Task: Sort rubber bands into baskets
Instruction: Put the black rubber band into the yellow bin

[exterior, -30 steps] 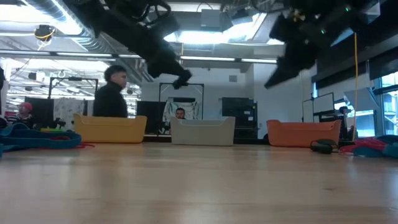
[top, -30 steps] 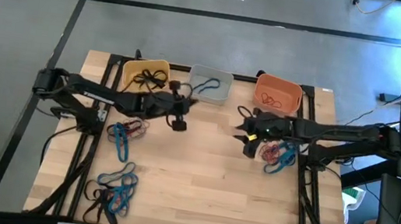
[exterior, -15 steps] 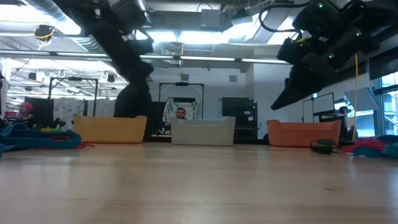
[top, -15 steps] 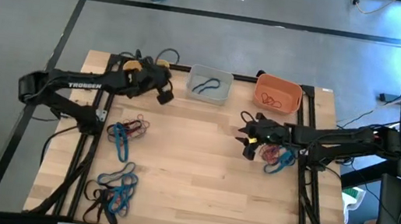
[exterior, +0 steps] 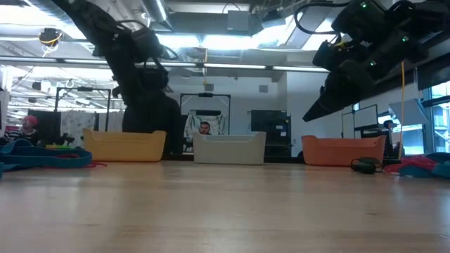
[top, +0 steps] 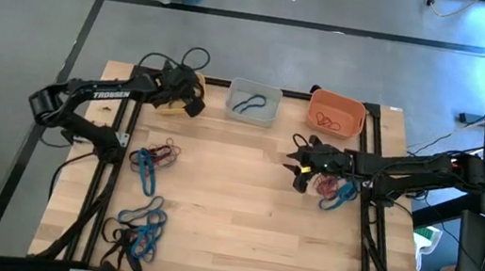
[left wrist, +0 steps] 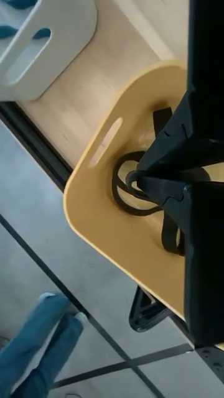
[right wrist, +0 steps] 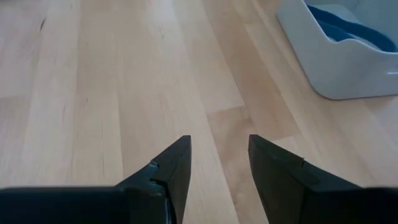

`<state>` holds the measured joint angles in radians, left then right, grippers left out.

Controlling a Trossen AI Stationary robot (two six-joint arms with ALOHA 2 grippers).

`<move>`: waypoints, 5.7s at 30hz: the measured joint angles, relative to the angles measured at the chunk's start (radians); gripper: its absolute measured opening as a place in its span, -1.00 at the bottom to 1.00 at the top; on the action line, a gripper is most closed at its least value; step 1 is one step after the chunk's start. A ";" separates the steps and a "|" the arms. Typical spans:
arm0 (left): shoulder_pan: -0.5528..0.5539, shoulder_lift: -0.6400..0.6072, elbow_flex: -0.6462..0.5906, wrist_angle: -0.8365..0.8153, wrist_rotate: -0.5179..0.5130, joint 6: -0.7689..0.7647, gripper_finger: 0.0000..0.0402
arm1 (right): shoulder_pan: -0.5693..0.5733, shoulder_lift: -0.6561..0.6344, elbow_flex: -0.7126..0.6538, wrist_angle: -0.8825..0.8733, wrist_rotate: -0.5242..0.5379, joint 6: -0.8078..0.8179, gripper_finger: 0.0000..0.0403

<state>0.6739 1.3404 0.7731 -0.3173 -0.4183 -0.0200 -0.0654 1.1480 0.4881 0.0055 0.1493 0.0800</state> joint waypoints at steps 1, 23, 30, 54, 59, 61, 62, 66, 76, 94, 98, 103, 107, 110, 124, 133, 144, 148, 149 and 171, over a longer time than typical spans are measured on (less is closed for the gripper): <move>0.003 0.003 0.000 0.001 0.000 -0.002 -0.88 | 0.000 0.000 0.000 0.000 0.000 0.000 -0.19; -0.115 -0.046 0.049 -0.149 0.100 -0.077 -0.36 | 0.000 0.000 0.000 0.000 0.012 -0.007 -0.19; -0.290 -0.076 0.049 -0.034 0.102 -0.030 -0.36 | 0.000 0.000 0.000 0.000 0.018 -0.007 -0.19; -0.556 0.151 0.050 0.531 0.294 0.192 -0.37 | 0.000 0.000 0.083 -0.217 -0.021 -0.022 -0.19; -0.557 0.191 0.050 0.574 0.294 0.210 -0.37 | 0.000 0.000 0.149 -0.445 -0.015 0.054 -0.19; -0.557 0.192 0.050 0.567 0.294 0.209 -0.37 | 0.000 0.000 0.157 -0.527 0.004 0.101 -0.19; -0.557 0.192 0.050 0.567 0.294 0.208 -0.37 | 0.000 0.000 0.158 -0.564 0.015 0.128 -0.19; -0.557 0.191 0.050 0.567 0.294 0.206 -0.37 | 0.000 0.000 0.158 -0.715 0.099 0.211 -0.19; -0.557 0.191 0.050 0.568 0.293 0.209 -0.37 | -0.055 0.001 0.066 -0.689 0.172 0.256 -0.19; -0.556 0.191 0.050 0.569 0.292 0.212 -0.37 | -0.146 0.002 -0.028 -0.538 0.014 0.225 -0.59; -0.556 0.191 0.049 0.561 0.292 0.190 -0.37 | -0.144 0.002 -0.022 -0.519 0.015 0.219 -0.87; -0.556 0.191 0.049 0.559 0.292 0.217 -0.37 | -0.144 0.002 0.019 -0.529 0.016 0.177 -0.92; -0.555 0.191 0.049 0.574 0.292 0.228 -0.37 | -0.144 0.002 0.060 -0.534 0.017 0.140 -0.96; -0.553 0.191 0.049 0.597 0.292 0.228 -0.37 | -0.144 0.002 0.086 -0.527 0.016 0.112 -0.97; -0.554 0.190 0.049 0.614 0.292 0.224 -0.37 | -0.082 0.002 0.100 -0.092 -0.082 -0.035 -0.97; -0.554 0.190 0.049 0.690 0.318 0.156 -0.37 | 0.005 0.015 0.101 0.136 -0.072 -0.122 -0.98; -0.556 0.190 0.049 0.732 0.396 0.052 -0.37 | 0.055 0.169 0.101 0.389 -0.018 -0.239 -0.98; -0.556 0.190 0.049 0.740 0.396 0.030 -0.37 | 0.052 0.203 0.100 0.445 -0.007 -0.246 -0.98; -0.556 0.190 0.049 0.746 0.397 0.022 -0.37 | 0.052 0.209 0.100 0.461 -0.003 -0.248 -0.98; -0.572 0.340 0.122 0.825 0.398 0.066 -0.61 | 0.053 0.227 0.100 0.513 -0.010 -0.266 -0.97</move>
<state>0.1022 1.6800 0.8946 0.5076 -0.0199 0.0459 -0.0124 1.3750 0.5880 0.5190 0.1394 -0.1859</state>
